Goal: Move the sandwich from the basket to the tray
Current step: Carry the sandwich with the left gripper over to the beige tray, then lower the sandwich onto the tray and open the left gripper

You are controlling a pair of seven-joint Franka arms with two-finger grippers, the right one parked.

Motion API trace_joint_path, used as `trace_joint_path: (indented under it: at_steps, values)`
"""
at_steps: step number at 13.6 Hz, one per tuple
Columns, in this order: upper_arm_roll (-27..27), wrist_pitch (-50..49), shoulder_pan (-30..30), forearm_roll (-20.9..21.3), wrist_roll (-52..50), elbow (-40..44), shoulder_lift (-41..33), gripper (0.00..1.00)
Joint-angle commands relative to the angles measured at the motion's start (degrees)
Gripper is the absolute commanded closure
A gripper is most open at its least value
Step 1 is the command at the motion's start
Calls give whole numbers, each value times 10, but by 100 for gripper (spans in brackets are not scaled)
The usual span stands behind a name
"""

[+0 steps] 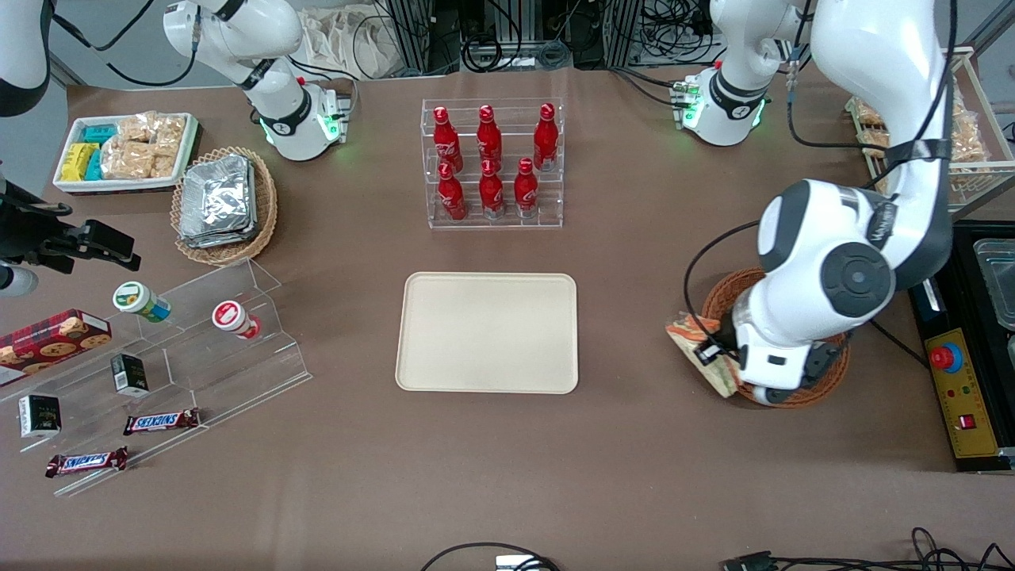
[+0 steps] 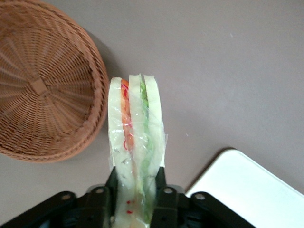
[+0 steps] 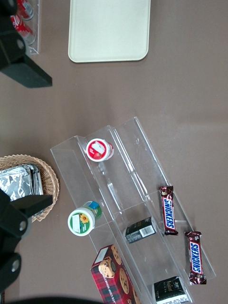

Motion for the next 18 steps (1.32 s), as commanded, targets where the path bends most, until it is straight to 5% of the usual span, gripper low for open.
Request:
trace_joint_path:
  at_steps: [1, 7, 14, 15, 17, 18]
  values:
    - [-7, 3, -52, -2, -4, 23, 15, 100]
    - [-27, 112, -143, 10, 35, 143, 167, 100]
    - [-27, 71, -183, 13, 73, 118, 205, 98]
    - [-28, 63, -183, 14, 79, 118, 206, 74]
    - [-28, 63, -184, 14, 77, 118, 211, 0]
    - [-27, 63, -184, 17, 77, 119, 209, 0]
